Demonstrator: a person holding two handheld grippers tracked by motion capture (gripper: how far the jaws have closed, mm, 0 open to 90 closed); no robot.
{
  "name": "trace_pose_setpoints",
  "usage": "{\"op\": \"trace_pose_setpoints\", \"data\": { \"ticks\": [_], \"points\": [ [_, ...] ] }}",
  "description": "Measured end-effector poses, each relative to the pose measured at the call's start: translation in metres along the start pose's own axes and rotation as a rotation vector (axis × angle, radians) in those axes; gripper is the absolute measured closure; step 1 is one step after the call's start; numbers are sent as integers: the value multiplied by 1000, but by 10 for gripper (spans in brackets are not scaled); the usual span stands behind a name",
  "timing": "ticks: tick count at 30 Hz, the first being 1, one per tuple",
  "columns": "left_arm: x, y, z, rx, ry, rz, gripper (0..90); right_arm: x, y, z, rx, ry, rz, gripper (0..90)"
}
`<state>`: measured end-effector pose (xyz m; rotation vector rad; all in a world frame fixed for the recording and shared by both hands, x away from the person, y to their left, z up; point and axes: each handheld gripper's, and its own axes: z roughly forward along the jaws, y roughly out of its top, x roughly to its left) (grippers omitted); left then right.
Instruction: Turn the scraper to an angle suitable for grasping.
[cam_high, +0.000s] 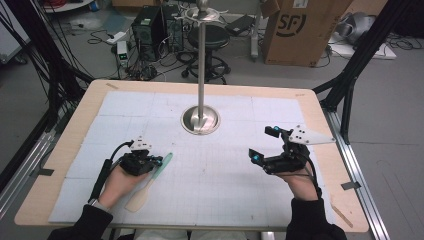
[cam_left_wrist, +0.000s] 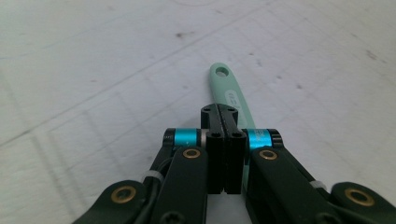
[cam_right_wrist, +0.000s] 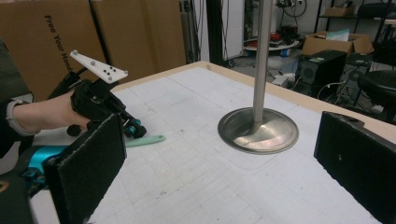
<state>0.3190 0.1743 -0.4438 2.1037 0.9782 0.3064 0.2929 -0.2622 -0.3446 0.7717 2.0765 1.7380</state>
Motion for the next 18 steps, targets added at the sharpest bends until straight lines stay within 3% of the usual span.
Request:
{"op": "trace_pose_setpoints", "data": {
  "ticks": [4,8,18],
  "points": [
    [-16,3,4,23,-60,66,897,-1,0,1,4,2,0,11],
    [-28,4,5,34,-101,100,897,-1,-1,1,3,2,2,11],
    [-65,4,6,85,-250,270,897,-3,-1,-2,-5,-2,9,11]
  ]
}}
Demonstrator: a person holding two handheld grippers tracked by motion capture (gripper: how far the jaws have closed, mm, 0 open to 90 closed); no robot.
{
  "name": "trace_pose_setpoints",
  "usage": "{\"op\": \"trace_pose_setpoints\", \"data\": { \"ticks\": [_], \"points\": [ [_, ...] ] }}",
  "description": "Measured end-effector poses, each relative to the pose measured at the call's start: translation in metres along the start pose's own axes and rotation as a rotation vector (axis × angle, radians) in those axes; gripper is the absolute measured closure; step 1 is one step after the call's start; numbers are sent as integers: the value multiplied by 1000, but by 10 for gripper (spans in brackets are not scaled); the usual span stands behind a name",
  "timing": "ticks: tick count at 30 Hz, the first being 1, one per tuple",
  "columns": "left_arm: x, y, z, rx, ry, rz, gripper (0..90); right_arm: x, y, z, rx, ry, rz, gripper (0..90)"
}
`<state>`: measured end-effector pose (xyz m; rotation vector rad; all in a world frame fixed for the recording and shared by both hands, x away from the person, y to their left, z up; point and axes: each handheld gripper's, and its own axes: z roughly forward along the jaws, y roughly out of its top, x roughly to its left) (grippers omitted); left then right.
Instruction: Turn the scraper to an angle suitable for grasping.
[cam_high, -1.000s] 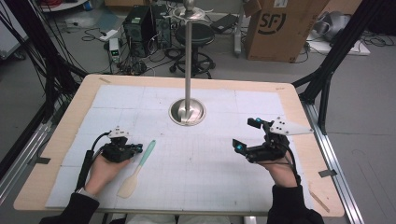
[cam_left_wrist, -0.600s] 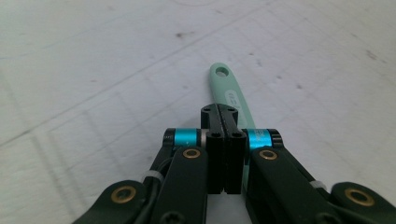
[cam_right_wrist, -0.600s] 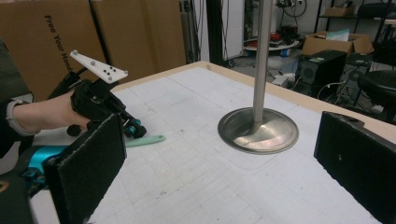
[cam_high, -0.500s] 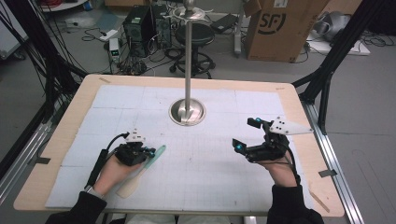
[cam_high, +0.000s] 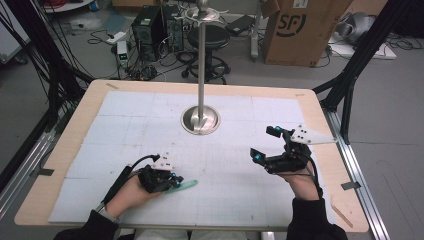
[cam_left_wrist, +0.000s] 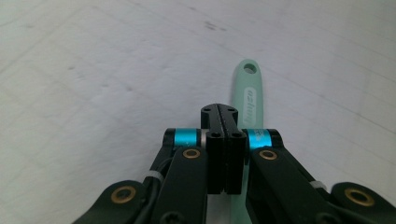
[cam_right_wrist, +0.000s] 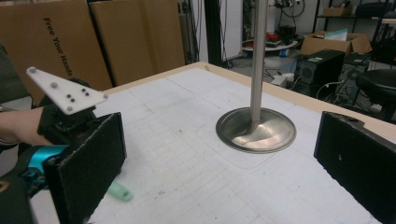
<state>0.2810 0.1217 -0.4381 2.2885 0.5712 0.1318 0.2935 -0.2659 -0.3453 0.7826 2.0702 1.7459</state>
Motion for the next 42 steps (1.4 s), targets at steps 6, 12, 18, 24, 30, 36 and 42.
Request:
{"op": "trace_pose_setpoints", "data": {
  "ticks": [6,12,18,24,30,36,42],
  "points": [
    [-9,-1,1,7,-93,92,897,0,0,0,0,0,-1,11],
    [-5,2,-9,-66,-98,60,870,1,0,-1,2,1,-3,11],
    [0,5,-35,-141,-64,64,795,0,0,-2,-2,-7,5,11],
    [-4,7,-45,-147,-114,46,534,0,-1,-1,1,-4,3,11],
    [-6,7,-52,-215,-93,139,312,-1,1,-4,-1,-9,6,11],
    [-10,4,-61,-178,-101,208,230,-3,-1,-4,31,-18,25,11],
    [-11,9,-65,-76,-116,255,185,-3,-1,-8,19,-22,36,11]
  ]
}}
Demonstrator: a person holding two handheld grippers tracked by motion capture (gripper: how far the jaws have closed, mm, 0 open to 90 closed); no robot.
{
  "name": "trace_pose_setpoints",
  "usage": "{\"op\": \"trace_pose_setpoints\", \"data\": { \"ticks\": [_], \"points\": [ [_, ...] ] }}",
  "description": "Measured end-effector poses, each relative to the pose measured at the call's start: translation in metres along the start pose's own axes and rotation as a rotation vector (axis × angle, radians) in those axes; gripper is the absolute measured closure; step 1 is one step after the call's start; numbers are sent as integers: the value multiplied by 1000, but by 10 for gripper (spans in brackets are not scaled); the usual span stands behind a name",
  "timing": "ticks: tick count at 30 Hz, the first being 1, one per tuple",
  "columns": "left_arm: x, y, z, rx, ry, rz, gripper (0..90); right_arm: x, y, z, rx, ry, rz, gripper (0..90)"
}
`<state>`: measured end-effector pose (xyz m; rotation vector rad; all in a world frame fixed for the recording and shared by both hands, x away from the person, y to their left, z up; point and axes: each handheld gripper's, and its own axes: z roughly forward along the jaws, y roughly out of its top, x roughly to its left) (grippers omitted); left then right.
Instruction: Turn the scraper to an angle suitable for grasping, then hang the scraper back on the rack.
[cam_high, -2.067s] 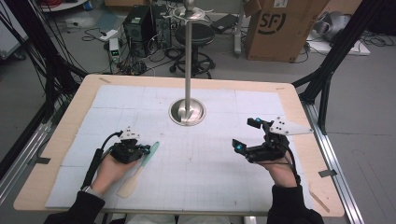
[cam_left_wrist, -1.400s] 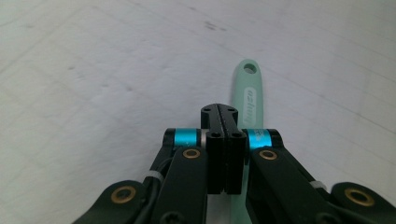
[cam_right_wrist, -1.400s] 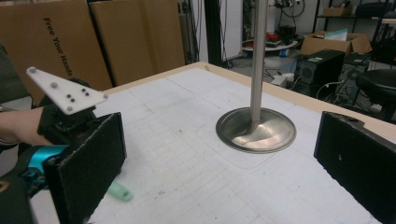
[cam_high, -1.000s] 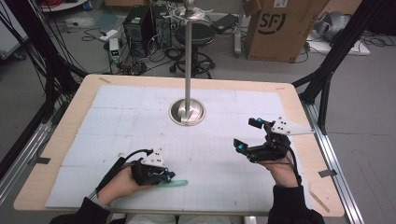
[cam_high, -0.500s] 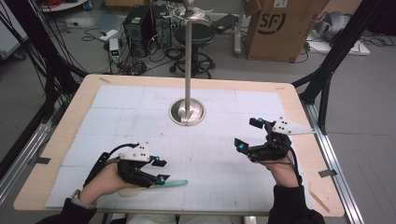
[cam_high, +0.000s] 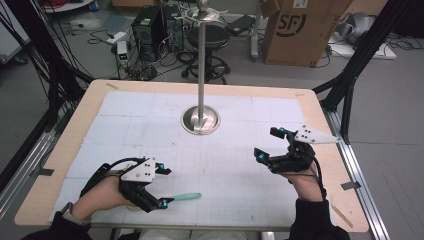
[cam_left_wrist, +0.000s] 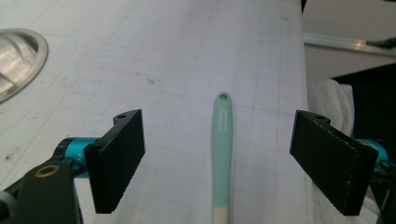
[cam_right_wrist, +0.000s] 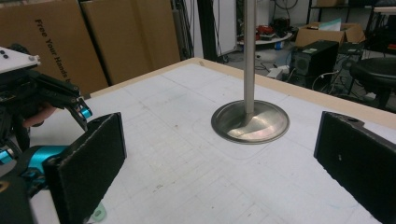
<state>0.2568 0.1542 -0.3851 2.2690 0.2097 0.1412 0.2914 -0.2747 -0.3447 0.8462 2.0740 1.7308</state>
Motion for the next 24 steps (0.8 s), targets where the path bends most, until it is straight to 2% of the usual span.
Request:
{"op": "trace_pose_setpoints", "data": {
  "ticks": [2,4,7,9,11,13,14,16,19,21,24],
  "points": [
    [1,1,3,64,2,0,192,0,0,-1,2,2,1,11],
    [0,2,7,110,-4,19,211,1,1,-3,-1,4,-2,11],
    [-2,3,11,163,-56,25,211,0,2,-6,-13,1,1,11],
    [-4,5,12,185,-68,26,214,0,2,-6,-15,5,2,11],
    [-4,6,12,204,-67,25,221,1,3,-4,-16,11,-1,11],
    [-4,6,13,224,-31,54,254,2,3,-3,-14,23,-7,11],
    [-5,6,13,239,-22,50,285,2,3,-2,-15,31,-14,11],
    [-4,5,16,268,-42,35,336,3,3,-2,-16,39,-22,11],
    [-1,4,20,337,-68,7,353,3,3,-2,-18,37,-22,11],
    [1,4,23,370,-81,3,361,3,3,-1,-21,35,-21,11],
    [5,7,26,412,-79,-11,430,2,3,-1,-19,31,-19,11]
  ]
}}
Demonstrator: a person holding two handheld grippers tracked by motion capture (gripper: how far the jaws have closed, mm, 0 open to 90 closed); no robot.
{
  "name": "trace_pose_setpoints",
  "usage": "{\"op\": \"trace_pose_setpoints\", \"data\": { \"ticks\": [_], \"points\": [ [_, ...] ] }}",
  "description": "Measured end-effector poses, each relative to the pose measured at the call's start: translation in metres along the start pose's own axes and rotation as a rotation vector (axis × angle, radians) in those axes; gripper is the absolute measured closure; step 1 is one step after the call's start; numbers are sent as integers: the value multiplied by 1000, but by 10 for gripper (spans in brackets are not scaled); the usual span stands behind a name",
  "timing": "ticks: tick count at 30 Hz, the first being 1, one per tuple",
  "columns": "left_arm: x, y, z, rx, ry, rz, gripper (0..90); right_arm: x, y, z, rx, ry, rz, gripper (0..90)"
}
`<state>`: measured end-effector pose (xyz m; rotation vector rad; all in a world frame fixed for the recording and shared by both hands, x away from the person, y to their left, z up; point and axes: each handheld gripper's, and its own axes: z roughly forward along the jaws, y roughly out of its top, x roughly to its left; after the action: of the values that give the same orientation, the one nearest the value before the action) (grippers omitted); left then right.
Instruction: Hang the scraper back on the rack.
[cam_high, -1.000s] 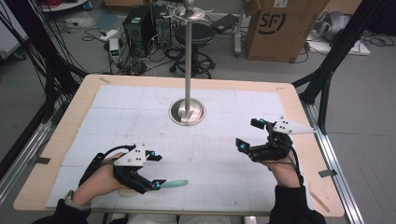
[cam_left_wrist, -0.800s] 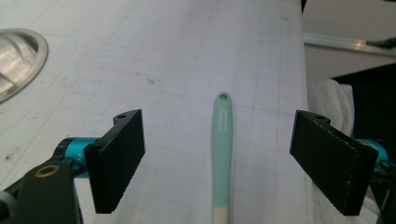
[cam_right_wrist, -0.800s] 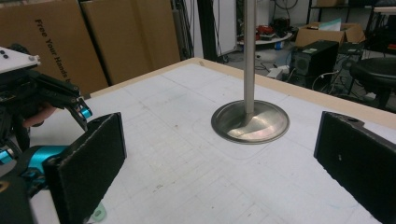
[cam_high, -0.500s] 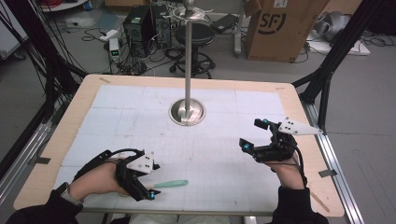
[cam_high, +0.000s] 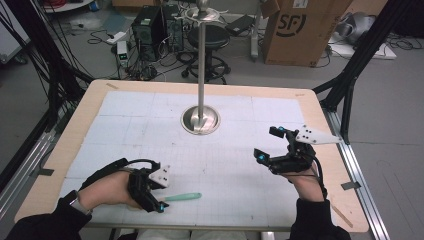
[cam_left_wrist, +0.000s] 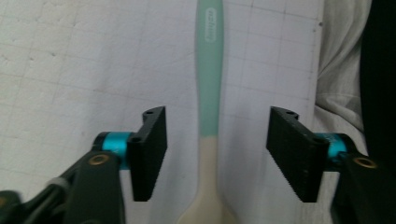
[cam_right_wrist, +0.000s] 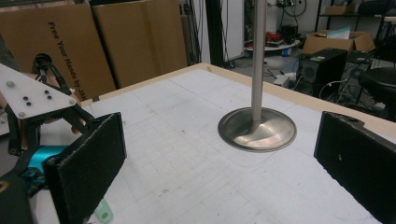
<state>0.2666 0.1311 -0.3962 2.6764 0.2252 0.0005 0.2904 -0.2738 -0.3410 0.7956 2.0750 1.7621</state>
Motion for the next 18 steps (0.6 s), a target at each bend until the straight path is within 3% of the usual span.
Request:
{"op": "trace_pose_setpoints", "data": {
  "ticks": [4,12,18],
  "points": [
    [3,3,4,62,-32,-9,479,-1,0,0,-4,2,3,11],
    [5,3,14,163,-50,-41,522,-2,2,1,-13,9,7,11],
    [5,4,14,216,-30,-5,603,-2,2,4,-9,13,5,11]
  ]
}}
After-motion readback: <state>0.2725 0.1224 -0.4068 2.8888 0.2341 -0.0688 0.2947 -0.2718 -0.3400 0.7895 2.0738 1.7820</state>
